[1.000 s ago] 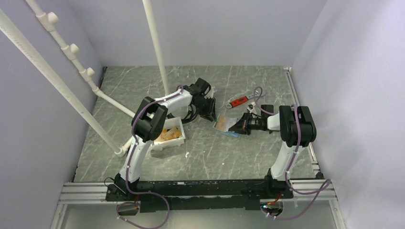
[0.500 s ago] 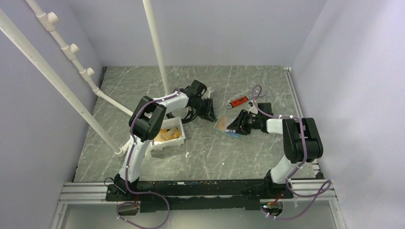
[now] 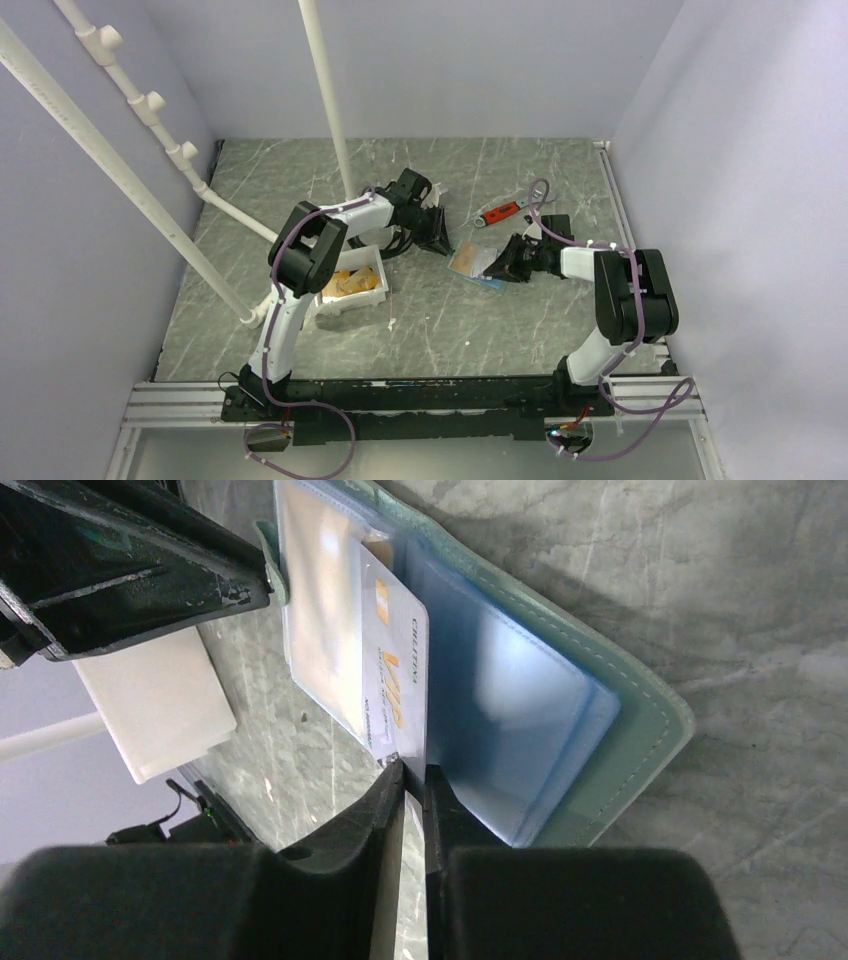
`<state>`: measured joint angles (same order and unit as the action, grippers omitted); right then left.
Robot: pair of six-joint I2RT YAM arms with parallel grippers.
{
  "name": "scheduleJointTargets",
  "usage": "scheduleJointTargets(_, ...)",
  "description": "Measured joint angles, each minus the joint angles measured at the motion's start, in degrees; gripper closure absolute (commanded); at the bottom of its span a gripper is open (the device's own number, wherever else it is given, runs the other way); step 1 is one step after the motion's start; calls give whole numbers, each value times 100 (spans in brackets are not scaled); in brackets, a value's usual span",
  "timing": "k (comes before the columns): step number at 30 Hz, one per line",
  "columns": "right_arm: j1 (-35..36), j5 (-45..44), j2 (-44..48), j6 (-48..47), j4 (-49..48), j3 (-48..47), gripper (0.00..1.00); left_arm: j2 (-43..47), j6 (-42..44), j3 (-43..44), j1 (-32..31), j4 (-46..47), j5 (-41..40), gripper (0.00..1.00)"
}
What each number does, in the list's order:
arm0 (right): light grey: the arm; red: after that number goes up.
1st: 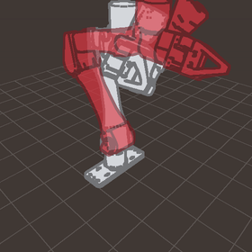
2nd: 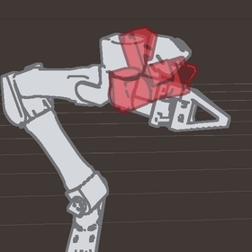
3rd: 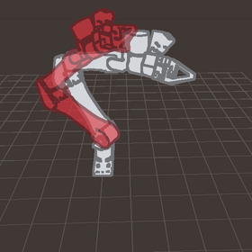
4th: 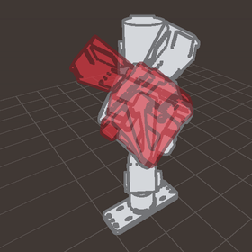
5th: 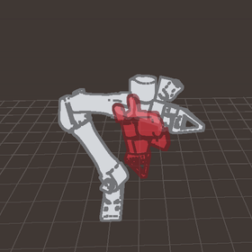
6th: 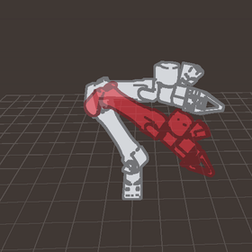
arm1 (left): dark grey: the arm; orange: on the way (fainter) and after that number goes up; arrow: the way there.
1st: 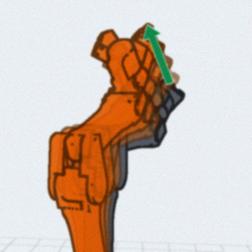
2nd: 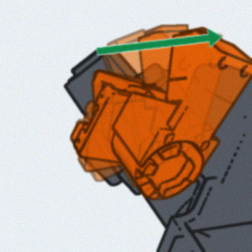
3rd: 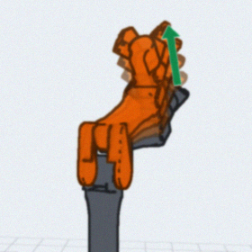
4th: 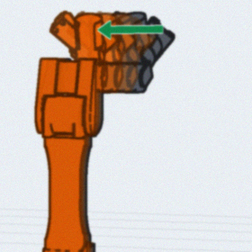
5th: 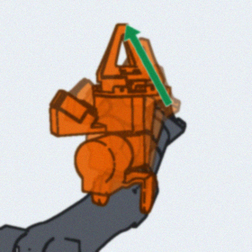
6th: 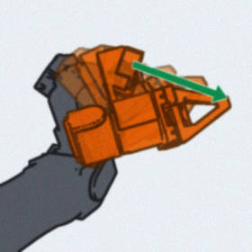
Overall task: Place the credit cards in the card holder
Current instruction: Insert the credit card into the card holder.
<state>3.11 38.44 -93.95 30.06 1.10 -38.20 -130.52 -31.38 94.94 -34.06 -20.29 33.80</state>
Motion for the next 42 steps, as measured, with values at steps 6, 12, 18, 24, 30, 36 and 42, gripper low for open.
scheduleJointTargets(6, -13, 17, -83, -7, 0, -24, 92, 0, 0, 0, 0, 0, 4, 74)
scheduleJointTargets(12, -22, 203, -249, 66, -129, -68, 94, 0, -20, -13, 0, 17, 44, 76)
scheduleJointTargets(18, -109, 728, -625, 693, -988, 98, 99, 96, -238, -326, 7, 289, 85, 79)
scheduleJointTargets(24, -111, 833, -697, 1198, -1606, 326, 92, 162, -280, -461, 9, 431, 76, 80)
scheduleJointTargets(30, 33, 479, -474, 1113, -1462, 343, 98, 219, -295, -551, 11, 481, 37, 80)
scheduleJointTargets(36, -31, 166, -129, 546, -841, 186, 99, 219, -289, -553, -20, 382, 42, 80)
scheduleJointTargets(42, -129, 57, -31, 190, -557, 149, 99, 232, -273, -553, -42, 304, 42, 80)
